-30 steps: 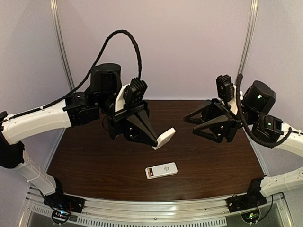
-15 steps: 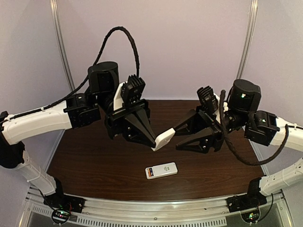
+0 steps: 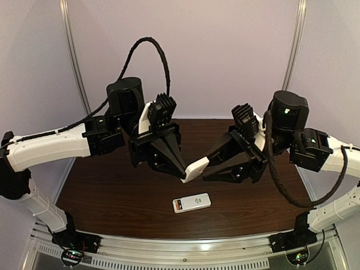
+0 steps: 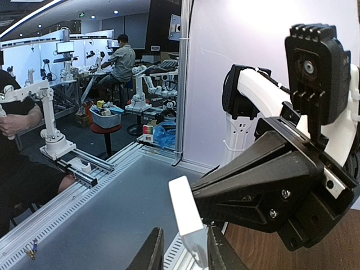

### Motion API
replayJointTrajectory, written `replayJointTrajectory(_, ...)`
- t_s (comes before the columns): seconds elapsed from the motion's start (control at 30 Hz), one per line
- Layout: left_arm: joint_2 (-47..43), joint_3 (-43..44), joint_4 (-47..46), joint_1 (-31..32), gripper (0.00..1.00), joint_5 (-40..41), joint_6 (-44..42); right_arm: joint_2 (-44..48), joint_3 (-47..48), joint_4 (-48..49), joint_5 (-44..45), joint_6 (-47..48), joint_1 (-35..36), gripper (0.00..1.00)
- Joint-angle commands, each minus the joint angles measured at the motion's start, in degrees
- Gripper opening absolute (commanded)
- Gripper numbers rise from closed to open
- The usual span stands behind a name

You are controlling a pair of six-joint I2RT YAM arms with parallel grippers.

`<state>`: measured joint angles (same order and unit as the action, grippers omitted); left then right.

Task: Load the batteries into the remote control
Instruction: Pass from the left arm to the right, then pass from the right arm to the left

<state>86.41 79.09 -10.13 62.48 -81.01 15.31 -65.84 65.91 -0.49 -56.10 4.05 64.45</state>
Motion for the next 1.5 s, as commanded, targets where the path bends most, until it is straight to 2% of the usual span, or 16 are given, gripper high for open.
replayJointTrajectory(0.0,1.0,-0.6,-5.1,0.3,0.00,-1.5,2.4,-0.5,1.8,-1.7,0.4,1.3,1.0,0.24)
replayJointTrajectory(0.23,1.5,-0.9,-7.6,0.3,0.00,-1.4,3.9,-0.8,2.5,-2.9,0.7,1.9,1.3,0.04)
replayJointTrajectory(0.27,1.4,-0.9,-7.5,0.3,0.07,-1.0,4.0,-0.7,2.5,-3.0,0.9,1.9,1.3,0.00)
replayJointTrajectory(0.37,0.4,-1.8,-7.1,0.1,0.39,0.8,3.4,-0.6,2.2,-3.0,0.8,1.3,1.4,0.00)
replayJointTrajectory(0.47,-2.2,-3.2,-3.9,-1.3,0.63,5.3,0.3,-0.2,1.5,-2.8,1.6,-0.1,1.3,0.00)
replayJointTrajectory(0.57,-5.5,-4.6,-0.3,-3.2,0.95,13.3,-3.1,0.1,0.6,-2.5,3.6,-3.5,0.7,0.00)
replayJointTrajectory(0.6,-6.8,-4.7,2.9,-3.7,0.97,17.5,-6.1,0.1,0.2,-2.3,4.1,-3.9,0.2,0.00)
replayJointTrajectory(0.73,-11.4,-4.4,15.7,-3.8,0.97,38.9,-14.5,0.3,-3.4,2.4,4.3,-14.3,-3.2,0.00)
replayJointTrajectory(0.8,-14.1,-6.3,17.3,-3.8,0.97,51.0,-14.8,0.1,-5.6,4.3,3.9,-17.6,-4.9,0.00)
replayJointTrajectory(0.9,-19.3,-11.9,15.2,-3.8,0.97,62.4,-17.0,0.2,-8.2,6.5,3.9,-21.9,-7.3,0.00)
replayJointTrajectory(1.07,-26.0,-18.3,18.3,-3.6,0.97,73.0,-25.2,-1.7,-12.6,9.7,3.9,-29.5,-11.8,0.00)
replayJointTrajectory(1.17,-28.0,-24.2,18.2,0.5,0.97,78.7,-31.0,-5.1,-14.5,12.1,3.3,-33.9,-12.6,0.00)
replayJointTrajectory(1.27,-26.6,-28.5,17.3,8.1,0.98,90.2,-36.4,-8.4,-16.9,16.9,2.2,-39.3,-12.6,0.00)
replayJointTrajectory(1.37,-23.5,-30.7,15.9,12.8,0.97,98.1,-41.8,-11.5,-18.9,22.3,1.4,-44.5,-12.7,0.00)
replayJointTrajectory(1.47,-20.7,-31.1,15.3,13.9,0.97,99.1,-43.2,-14.0,-19.6,24.0,1.4,-46.9,-12.7,0.00)
